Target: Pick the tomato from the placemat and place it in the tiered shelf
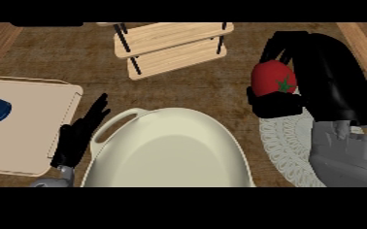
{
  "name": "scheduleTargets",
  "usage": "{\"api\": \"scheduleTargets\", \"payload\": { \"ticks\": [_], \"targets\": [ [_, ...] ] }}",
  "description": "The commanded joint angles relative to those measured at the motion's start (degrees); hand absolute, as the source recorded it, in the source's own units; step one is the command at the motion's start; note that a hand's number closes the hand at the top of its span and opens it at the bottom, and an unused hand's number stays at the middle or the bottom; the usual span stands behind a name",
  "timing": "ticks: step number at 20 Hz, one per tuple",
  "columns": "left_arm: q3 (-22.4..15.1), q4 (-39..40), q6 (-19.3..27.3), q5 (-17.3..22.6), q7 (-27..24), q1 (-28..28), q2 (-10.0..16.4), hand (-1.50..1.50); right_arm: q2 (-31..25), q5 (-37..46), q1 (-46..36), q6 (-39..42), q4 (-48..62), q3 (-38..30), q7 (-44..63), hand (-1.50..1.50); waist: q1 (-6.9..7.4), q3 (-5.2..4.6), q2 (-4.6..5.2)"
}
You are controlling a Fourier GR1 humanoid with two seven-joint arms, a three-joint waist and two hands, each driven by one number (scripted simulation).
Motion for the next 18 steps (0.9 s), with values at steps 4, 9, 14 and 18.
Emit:
{"api": "scheduleTargets", "payload": {
  "ticks": [4, 9, 14, 18],
  "targets": [
    [-1.14, -1.19, -0.25, -1.03, 1.09, 1.76, -1.79, 0.0, 2.92, -0.35, -13.37, 2.97, 5.04, -7.21, 2.97, 1.5, 0.44, -0.22, 0.31],
    [-1.2, 0.11, 0.49, -2.57, 0.51, 2.29, -2.0, 0.0, 3.4, 4.21, -22.15, -4.25, 22.39, -9.07, -4.19, 1.5, 1.09, -0.23, 0.53],
    [1.18, 4.2, -1.04, -1.03, 1.5, -4.08, -1.51, 0.0, 3.55, 5.94, -33.66, -9.29, 40.22, -13.36, -7.81, 1.5, 1.5, -0.27, 0.93],
    [-0.4, 0.73, -1.39, -1.64, 1.79, -1.1, -1.82, 0.0, 4.61, 8.13, -37.98, -14.57, 54.0, -12.99, -14.47, 1.5, 2.65, -0.26, 1.15]
  ]
}}
